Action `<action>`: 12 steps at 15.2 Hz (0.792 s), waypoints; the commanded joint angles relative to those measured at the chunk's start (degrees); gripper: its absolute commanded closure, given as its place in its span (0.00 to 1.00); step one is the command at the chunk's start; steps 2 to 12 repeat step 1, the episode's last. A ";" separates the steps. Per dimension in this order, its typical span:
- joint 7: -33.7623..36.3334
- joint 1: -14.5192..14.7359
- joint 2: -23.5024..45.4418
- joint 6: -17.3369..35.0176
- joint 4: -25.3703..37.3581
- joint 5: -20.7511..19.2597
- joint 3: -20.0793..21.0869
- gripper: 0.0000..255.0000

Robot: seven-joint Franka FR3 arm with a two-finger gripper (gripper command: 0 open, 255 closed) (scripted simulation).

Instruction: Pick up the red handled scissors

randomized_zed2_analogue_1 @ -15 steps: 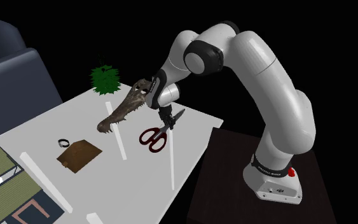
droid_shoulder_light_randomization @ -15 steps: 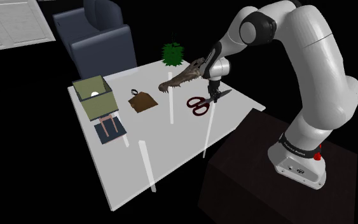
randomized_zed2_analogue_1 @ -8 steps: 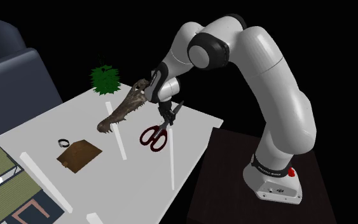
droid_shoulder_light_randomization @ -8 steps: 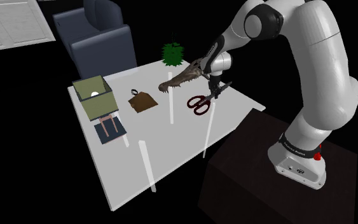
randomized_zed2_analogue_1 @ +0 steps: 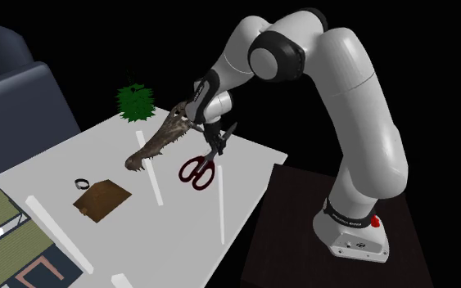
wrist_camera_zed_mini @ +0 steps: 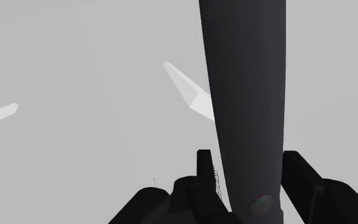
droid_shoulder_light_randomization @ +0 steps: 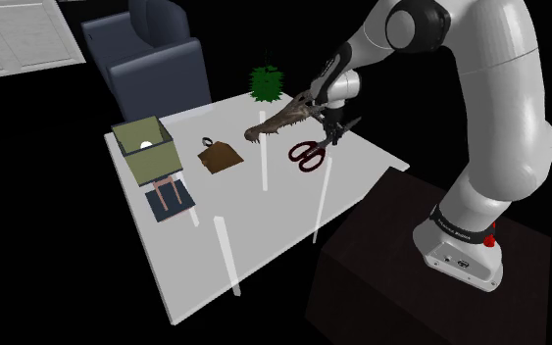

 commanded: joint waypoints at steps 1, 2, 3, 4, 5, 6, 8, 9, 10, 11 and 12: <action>0.10 0.09 -0.40 -0.37 -0.03 -0.17 -0.16 1.00; 0.10 0.09 -0.40 -0.37 -0.03 -0.17 -0.16 1.00; 0.10 0.09 -0.40 -0.37 -0.03 -0.17 -0.16 1.00; 0.10 0.09 -0.40 -0.37 -0.03 -0.17 -0.16 1.00; 0.10 0.09 -0.40 -0.37 -0.03 -0.17 -0.16 1.00; 0.10 0.09 -0.40 -0.37 -0.03 -0.17 -0.16 1.00; 0.10 0.09 -0.40 -0.37 -0.03 -0.17 -0.16 1.00; 0.10 0.09 -0.40 -0.37 -0.03 -0.17 -0.16 1.00; 0.10 0.09 -0.40 -0.37 -0.03 -0.17 -0.16 1.00; 0.10 0.09 -0.40 -0.37 -0.03 -0.17 -0.16 1.00; 0.10 0.09 -0.40 -0.37 -0.03 -0.17 -0.16 1.00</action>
